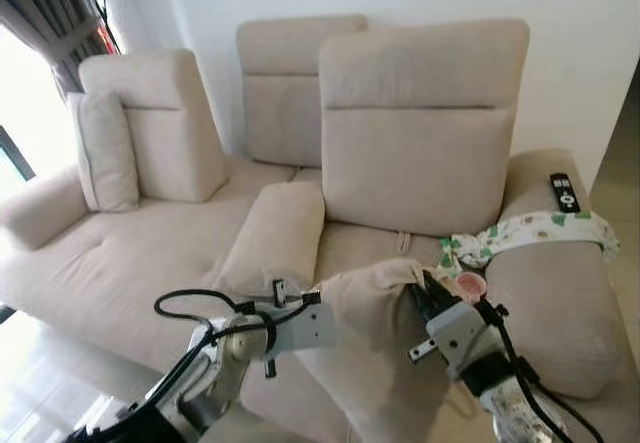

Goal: Move the pillow to the sofa from floor

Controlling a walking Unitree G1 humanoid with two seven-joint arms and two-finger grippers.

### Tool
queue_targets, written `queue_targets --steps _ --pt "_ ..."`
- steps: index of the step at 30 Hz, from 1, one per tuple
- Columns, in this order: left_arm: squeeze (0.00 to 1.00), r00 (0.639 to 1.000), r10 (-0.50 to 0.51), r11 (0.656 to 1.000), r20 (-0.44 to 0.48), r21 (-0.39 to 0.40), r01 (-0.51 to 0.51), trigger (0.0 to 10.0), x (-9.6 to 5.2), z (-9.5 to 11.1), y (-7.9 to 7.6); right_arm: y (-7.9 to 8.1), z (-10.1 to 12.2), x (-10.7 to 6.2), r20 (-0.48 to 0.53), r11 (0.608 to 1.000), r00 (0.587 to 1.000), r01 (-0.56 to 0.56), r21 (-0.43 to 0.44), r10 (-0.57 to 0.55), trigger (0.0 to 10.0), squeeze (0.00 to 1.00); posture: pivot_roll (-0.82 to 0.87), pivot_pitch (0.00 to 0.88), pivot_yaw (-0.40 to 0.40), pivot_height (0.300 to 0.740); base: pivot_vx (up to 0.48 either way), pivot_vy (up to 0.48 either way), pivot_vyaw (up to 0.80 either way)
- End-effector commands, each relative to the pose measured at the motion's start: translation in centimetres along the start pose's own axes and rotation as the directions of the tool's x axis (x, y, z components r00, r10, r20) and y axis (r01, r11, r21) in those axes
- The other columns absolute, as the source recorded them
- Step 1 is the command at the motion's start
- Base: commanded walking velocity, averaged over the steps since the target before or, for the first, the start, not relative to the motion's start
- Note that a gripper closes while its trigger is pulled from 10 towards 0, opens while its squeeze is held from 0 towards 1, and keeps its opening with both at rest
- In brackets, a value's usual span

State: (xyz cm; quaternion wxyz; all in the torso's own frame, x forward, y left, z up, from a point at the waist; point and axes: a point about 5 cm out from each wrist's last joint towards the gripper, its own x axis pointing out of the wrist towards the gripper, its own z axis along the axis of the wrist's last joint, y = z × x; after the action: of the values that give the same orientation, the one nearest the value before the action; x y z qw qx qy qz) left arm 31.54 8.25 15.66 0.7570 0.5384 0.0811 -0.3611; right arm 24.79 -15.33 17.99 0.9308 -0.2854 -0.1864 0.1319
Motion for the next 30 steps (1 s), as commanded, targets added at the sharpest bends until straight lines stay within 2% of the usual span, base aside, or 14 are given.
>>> queue_targets --steps 1,3,6,8,9,14,27,29,30 --pt "0.00 1.000 -0.015 1.000 0.013 -0.003 0.015 10.0 0.2 0.1 -0.4 -0.5 2.5 0.7 0.132 0.999 0.990 0.044 0.000 -0.044 10.0 0.00 -0.03 0.000 0.119 0.740 0.000 0.000 0.00" --pt "0.00 0.998 0.002 0.999 0.062 -0.036 0.000 10.0 0.1 0.8 0.0 -0.6 2.6 0.8 0.133 0.998 0.990 0.053 0.014 -0.055 10.0 0.00 -0.03 0.000 0.117 0.740 0.000 0.000 0.00" --pt "0.00 0.990 0.087 0.993 0.115 -0.084 -0.078 10.0 0.0 1.8 1.4 -0.7 2.7 0.9 0.138 0.998 0.988 0.064 0.021 -0.066 10.0 0.00 -0.03 0.000 0.118 0.740 0.000 0.000 0.00" --pt "0.00 0.987 0.106 0.991 0.120 -0.092 -0.096 10.0 -0.1 2.0 1.8 -0.8 2.8 0.9 0.139 0.997 0.988 0.067 0.024 -0.069 10.0 0.00 -0.03 0.000 0.118 0.740 0.000 0.000 0.00" --pt "0.00 0.980 0.156 0.984 0.126 -0.100 -0.144 10.0 -0.2 2.1 2.7 -0.8 2.8 1.0 0.140 0.997 0.987 0.071 0.031 -0.075 10.0 0.00 -0.03 0.000 0.117 0.740 0.000 0.000 0.00" --pt "0.00 0.971 0.201 0.977 0.126 -0.098 -0.189 10.0 -0.3 2.1 3.7 -0.9 2.8 1.0 0.147 0.996 0.986 0.075 0.042 -0.080 10.0 0.00 -0.04 0.000 0.122 0.740 0.000 0.000 0.00" --pt "0.00 0.967 0.208 0.976 0.148 -0.103 -0.194 10.0 -0.2 2.5 3.7 -1.2 3.2 1.1 0.168 0.993 0.979 0.108 0.041 -0.113 10.0 0.00 -0.04 0.000 0.124 0.740 0.000 0.000 0.00" --pt "0.00 0.964 0.211 0.974 0.163 -0.120 -0.193 10.0 -0.1 2.8 3.7 -1.3 3.0 1.1 0.154 0.991 0.979 0.125 0.045 -0.130 10.0 0.00 -0.04 0.000 0.129 0.740 0.000 0.000 0.00" --pt "0.00 0.962 0.202 0.972 0.184 -0.161 -0.174 10.0 0.0 3.0 3.5 -1.4 2.9 1.1 0.145 0.989 0.979 0.133 0.060 -0.140 10.0 0.00 -0.04 0.000 0.130 0.740 0.000 0.000 0.00"
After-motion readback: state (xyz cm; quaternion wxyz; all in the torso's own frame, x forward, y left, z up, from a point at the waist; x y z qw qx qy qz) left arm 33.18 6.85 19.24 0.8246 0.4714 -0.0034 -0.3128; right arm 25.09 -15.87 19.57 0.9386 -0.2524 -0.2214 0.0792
